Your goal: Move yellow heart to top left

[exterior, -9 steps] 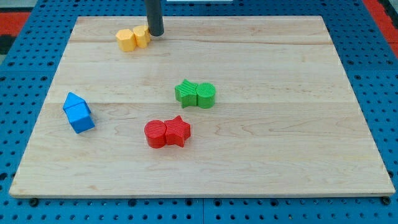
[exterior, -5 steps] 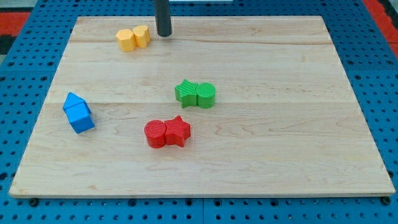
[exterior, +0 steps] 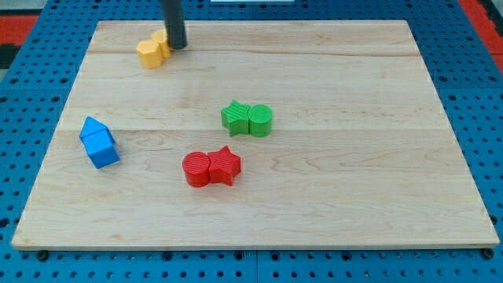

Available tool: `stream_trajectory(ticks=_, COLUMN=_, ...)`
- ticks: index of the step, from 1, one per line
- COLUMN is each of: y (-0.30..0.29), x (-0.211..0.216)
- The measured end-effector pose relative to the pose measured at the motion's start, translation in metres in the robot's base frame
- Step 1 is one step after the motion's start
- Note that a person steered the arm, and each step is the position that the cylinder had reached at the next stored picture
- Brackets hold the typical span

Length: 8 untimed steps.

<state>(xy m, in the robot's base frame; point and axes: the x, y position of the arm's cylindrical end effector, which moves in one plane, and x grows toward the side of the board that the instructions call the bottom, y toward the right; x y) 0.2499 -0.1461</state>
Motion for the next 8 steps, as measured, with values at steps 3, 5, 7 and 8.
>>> stream_trajectory(ticks=3, y=-0.053, x=-0.032)
stream_trajectory(ticks=5, y=-0.049, x=-0.012)
stream_trajectory(ticks=7, y=-0.065, x=0.021)
stream_trajectory(ticks=8, y=-0.065, x=0.023)
